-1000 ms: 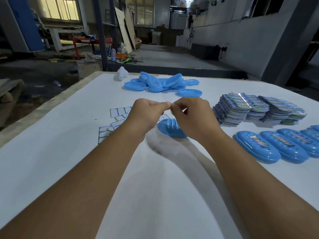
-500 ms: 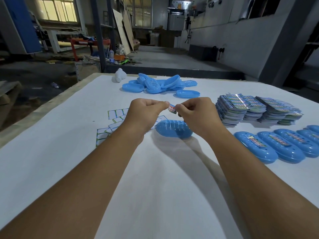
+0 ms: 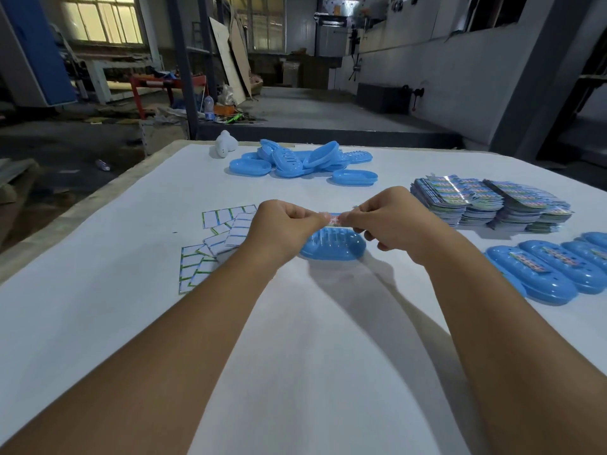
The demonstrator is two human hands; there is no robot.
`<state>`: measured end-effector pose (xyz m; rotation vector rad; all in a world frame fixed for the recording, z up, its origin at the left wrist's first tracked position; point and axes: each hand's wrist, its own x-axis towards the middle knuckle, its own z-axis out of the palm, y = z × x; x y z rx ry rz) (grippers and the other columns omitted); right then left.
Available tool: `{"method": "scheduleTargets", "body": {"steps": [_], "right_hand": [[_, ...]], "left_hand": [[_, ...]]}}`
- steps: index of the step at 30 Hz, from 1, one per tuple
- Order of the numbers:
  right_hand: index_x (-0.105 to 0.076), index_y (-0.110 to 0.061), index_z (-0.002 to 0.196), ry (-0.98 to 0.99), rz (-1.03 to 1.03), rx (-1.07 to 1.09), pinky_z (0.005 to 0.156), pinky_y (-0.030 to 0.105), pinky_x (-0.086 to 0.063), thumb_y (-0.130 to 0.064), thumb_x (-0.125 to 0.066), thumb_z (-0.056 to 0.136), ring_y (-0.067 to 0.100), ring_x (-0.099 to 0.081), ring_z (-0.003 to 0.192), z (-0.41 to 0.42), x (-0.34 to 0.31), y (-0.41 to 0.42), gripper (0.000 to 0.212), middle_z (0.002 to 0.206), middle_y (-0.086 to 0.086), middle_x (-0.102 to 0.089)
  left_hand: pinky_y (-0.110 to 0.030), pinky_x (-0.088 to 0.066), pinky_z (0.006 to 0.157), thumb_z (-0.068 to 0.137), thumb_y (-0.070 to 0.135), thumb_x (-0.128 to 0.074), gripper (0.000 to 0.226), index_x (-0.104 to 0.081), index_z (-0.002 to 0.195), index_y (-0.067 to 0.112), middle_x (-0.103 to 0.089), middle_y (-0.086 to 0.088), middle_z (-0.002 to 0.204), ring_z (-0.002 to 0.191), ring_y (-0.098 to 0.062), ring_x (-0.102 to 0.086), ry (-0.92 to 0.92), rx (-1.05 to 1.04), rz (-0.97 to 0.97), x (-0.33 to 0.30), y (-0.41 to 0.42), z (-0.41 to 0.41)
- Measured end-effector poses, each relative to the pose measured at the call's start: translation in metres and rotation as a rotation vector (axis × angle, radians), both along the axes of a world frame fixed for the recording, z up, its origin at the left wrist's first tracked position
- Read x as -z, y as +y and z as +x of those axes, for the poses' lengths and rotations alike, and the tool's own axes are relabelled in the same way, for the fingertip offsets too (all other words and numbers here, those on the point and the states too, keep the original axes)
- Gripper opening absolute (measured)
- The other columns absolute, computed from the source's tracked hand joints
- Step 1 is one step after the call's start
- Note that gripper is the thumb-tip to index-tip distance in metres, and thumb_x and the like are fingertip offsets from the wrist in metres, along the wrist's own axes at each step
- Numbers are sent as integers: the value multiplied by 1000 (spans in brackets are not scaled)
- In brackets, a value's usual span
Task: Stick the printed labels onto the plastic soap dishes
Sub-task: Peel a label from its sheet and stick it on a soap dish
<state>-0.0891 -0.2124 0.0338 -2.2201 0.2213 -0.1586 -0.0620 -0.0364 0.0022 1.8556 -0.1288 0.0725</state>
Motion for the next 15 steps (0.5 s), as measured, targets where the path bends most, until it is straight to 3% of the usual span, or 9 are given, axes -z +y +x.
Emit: {"method": "scheduleTargets", "body": {"steps": [4, 7, 12, 15], "right_hand": [[-76, -10, 71, 63, -36, 20, 47, 24, -42, -36, -81, 79, 19, -44, 57, 4, 5, -4, 28, 61, 5, -55], [-76, -14, 72, 75, -71, 15, 54, 30, -44, -42, -81, 78, 20, -44, 55, 9, 10, -4, 29, 58, 4, -53], [-77, -15, 75, 87, -141, 4, 53, 29, -48, -42, -79, 81, 18, -46, 42, 11, 14, -5, 28, 42, -5, -50], [-78, -12, 80, 78, -178, -10, 52, 28, -48, -41, -77, 83, 18, -46, 39, 11, 16, -5, 30, 47, -3, -52]], "left_hand": [[-32, -56, 67, 78, 31, -82, 16, -76, 68, 19, -72, 5, 63, 70, -19, -70, -44, -29, 98, 7, -7, 4], [-35, -57, 67, 78, 30, -80, 17, -77, 67, 17, -72, 4, 63, 73, -21, -71, -56, -55, 146, 8, -6, 6], [-27, -47, 60, 78, 30, -78, 19, -78, 70, 13, -72, -3, 66, 62, -16, -60, -41, -54, 216, 8, -6, 6], [-27, -45, 58, 76, 29, -77, 18, -78, 69, 12, -72, -4, 66, 63, -17, -59, -49, -65, 252, 9, -7, 5]]}}
